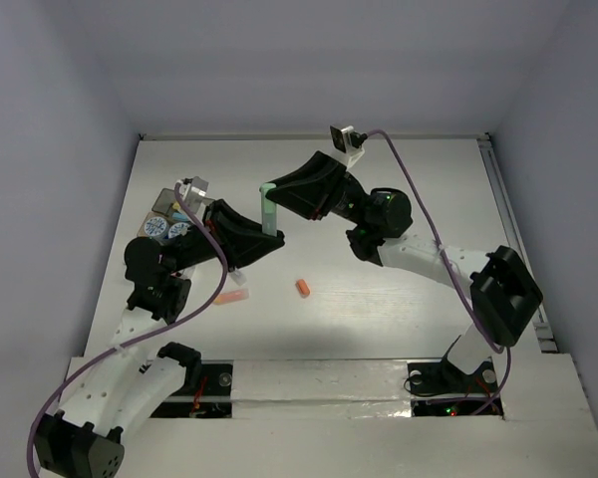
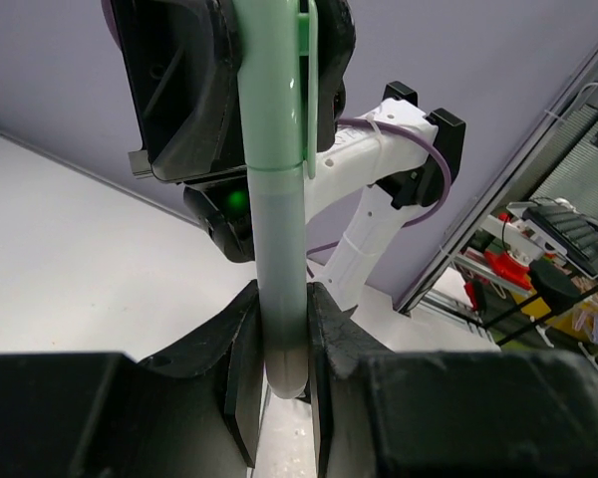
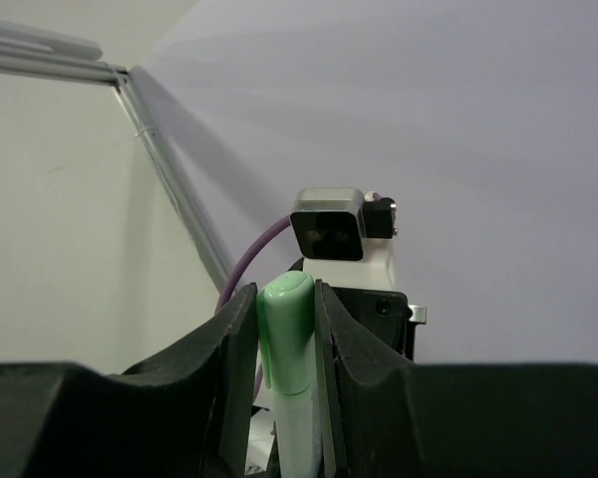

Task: Sort the stationery into containers
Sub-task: Close the pen cap on the pen.

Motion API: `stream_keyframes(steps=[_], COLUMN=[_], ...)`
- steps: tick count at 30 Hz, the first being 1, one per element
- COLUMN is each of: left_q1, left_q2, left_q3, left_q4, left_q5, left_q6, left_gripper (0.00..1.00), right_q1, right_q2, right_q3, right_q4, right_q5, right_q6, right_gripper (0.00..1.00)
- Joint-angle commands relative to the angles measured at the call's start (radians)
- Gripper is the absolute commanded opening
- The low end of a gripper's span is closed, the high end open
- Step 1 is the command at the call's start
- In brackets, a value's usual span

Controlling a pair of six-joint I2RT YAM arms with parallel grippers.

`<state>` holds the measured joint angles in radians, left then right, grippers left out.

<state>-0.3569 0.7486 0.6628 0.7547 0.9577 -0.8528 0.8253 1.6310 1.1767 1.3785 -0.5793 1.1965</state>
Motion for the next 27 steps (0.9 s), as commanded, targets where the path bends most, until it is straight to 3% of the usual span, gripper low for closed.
stream_keyframes(steps=[1, 12, 18, 27], left_q1=[0.009, 0.009, 0.009, 0.009], left_q2=[-0.017, -0.028, -0.014, 0.055], left_q3=[0.100, 0.139, 0.222, 0.282], left_q4=[0.149, 0.118, 0.078, 0.129], left_q5=[-0.120, -0.114, -0.132, -0.109], left_q6=[0.021, 0.023, 0.032, -0.028], left_gripper=[0.00, 0.00, 0.00, 0.00], right_q1=[0.049, 0.058, 0.101, 0.167], right_q2=[0.015, -0.032, -0.059, -0.082], right_q3=[-0.018, -0.127, -0.271, -0.324], right_q4=[0.129, -0.010, -0.188, -0.508], right_q5=[-0.156, -0.172, -0.168, -0.096], right_q6=[-0.035, -0.119, -0.222, -0.414], right_gripper=[0.00, 0.00, 0.00, 0.00])
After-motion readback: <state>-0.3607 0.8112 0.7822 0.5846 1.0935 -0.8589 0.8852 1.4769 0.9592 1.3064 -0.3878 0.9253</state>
